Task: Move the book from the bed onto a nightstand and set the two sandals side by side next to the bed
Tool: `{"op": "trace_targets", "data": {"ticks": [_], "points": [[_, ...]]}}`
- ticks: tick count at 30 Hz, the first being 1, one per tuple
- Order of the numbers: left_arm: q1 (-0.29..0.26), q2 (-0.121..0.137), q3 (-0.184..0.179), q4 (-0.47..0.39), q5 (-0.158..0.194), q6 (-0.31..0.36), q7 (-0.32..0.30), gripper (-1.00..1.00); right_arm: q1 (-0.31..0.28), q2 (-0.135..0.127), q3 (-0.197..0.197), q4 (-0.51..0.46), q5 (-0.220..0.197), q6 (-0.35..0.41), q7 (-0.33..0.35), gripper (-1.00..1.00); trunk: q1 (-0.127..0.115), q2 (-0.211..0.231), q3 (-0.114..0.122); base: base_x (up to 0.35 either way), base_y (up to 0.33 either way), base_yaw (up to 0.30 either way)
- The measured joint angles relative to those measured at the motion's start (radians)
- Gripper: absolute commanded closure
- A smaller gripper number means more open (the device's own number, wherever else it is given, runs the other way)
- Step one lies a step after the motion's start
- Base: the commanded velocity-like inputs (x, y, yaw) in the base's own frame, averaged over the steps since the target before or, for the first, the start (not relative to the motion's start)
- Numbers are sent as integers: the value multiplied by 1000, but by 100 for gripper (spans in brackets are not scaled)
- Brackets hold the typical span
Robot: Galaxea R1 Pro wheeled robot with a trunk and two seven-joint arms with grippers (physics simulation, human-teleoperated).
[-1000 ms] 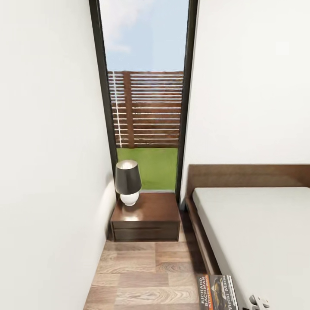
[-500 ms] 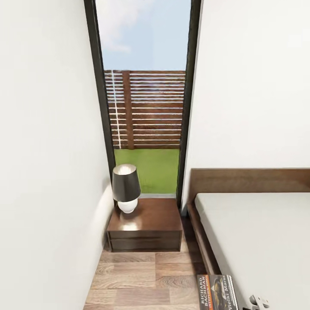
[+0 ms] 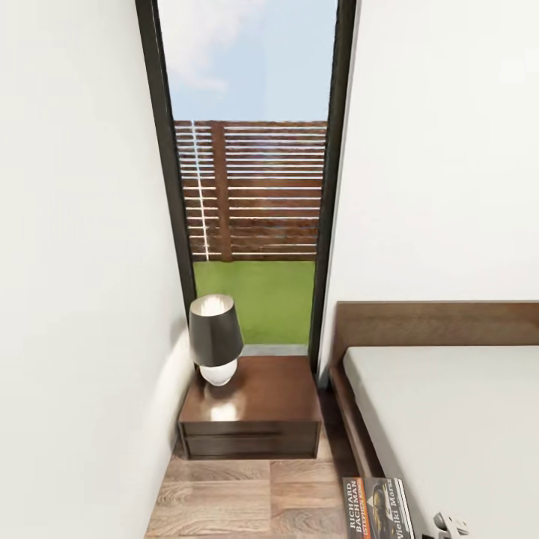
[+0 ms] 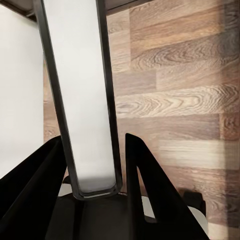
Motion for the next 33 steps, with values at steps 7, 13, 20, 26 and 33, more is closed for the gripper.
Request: {"op": "trace_targets", "data": {"ticks": [7, 13, 20, 26, 33], "points": [[0, 0, 0, 0, 0, 0, 0, -100, 0, 0, -1, 0, 0, 0, 0, 100, 0, 0, 0, 328, 0, 0], [0, 0, 0, 0, 0, 0, 1, -100, 0, 0, -1, 0, 0, 0, 0, 100, 0, 0, 0, 328, 0, 0], [0, 0, 0, 0, 0, 0, 0, -100, 0, 0, -1, 0, 0, 0, 0, 100, 0, 0, 0, 328, 0, 0], [0, 0, 0, 0, 0, 0, 0, -100, 0, 0, -1, 0, 0, 0, 0, 100, 0, 0, 0, 328, 0, 0], [0, 0, 0, 0, 0, 0, 0, -100, 0, 0, -1, 0, 0, 0, 0, 100, 0, 0, 0, 328, 0, 0]]}}
